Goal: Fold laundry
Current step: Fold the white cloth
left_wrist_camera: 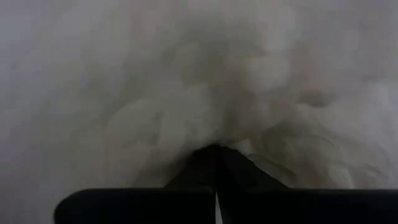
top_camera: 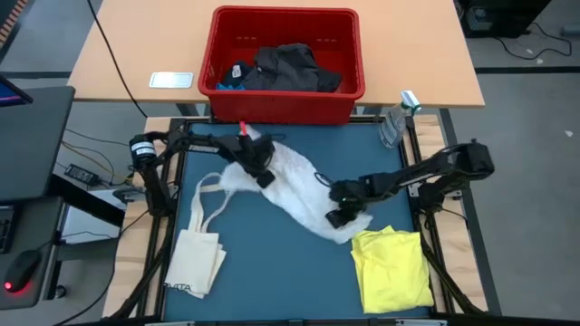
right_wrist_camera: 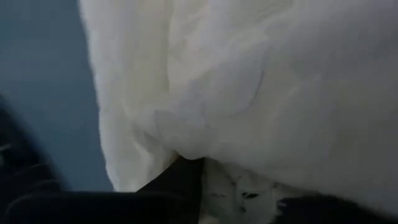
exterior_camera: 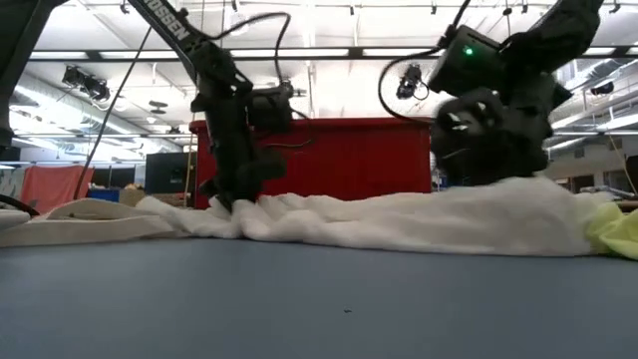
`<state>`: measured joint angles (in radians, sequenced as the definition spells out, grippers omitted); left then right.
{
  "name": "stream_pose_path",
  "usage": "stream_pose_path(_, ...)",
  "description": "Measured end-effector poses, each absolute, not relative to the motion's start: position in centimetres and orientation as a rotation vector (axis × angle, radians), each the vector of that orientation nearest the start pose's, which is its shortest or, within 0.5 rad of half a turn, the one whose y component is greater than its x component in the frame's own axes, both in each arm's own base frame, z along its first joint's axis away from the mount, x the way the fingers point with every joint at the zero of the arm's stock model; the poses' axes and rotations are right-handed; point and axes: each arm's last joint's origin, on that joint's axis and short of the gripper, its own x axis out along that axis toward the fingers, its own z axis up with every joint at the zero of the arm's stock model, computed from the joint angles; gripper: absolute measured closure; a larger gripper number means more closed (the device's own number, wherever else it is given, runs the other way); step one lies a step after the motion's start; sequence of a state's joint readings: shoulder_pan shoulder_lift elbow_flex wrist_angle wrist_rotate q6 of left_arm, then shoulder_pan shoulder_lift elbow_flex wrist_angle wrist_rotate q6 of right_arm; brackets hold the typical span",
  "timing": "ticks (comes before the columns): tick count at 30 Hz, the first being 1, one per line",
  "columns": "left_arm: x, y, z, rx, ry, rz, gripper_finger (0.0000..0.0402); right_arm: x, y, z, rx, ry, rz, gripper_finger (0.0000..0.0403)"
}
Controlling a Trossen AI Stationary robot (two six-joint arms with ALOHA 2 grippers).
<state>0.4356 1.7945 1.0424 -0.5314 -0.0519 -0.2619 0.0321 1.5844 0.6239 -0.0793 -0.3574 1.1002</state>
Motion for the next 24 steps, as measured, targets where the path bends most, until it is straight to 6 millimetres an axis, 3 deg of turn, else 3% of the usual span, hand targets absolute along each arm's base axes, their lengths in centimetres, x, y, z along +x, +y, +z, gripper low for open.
stream_pose_path(6,27.5,15.5,17.4,-0.32,1.184,0.551,0.0401,29.3,3.6,12.5,1.116,1.007,0.04,0.0303)
stream_pose_path(11,26.9,13.1,21.6,-0.241,1.081,0.469,0.0401,28.6,3.3,15.0,1.065,0.971,0.146,0.0303)
stream_pose_path(14,26.8,10.3,24.4,-0.196,0.972,0.404,0.0401,27.8,3.0,17.1,1.037,0.931,0.186,0.0303)
stream_pose_path(17,27.2,6.6,26.1,-0.172,0.898,0.304,0.0401,26.4,2.5,18.0,0.942,0.935,0.079,0.0303)
stream_pose_path(21,28.0,1.0,26.7,-0.164,0.853,0.145,0.04,24.5,1.6,17.6,0.743,1.009,-0.165,0.0306)
stream_pose_path(24,28.9,-3.0,26.0,-0.159,0.838,0.058,0.0391,23.9,1.5,16.3,0.633,1.092,-0.237,0.0312)
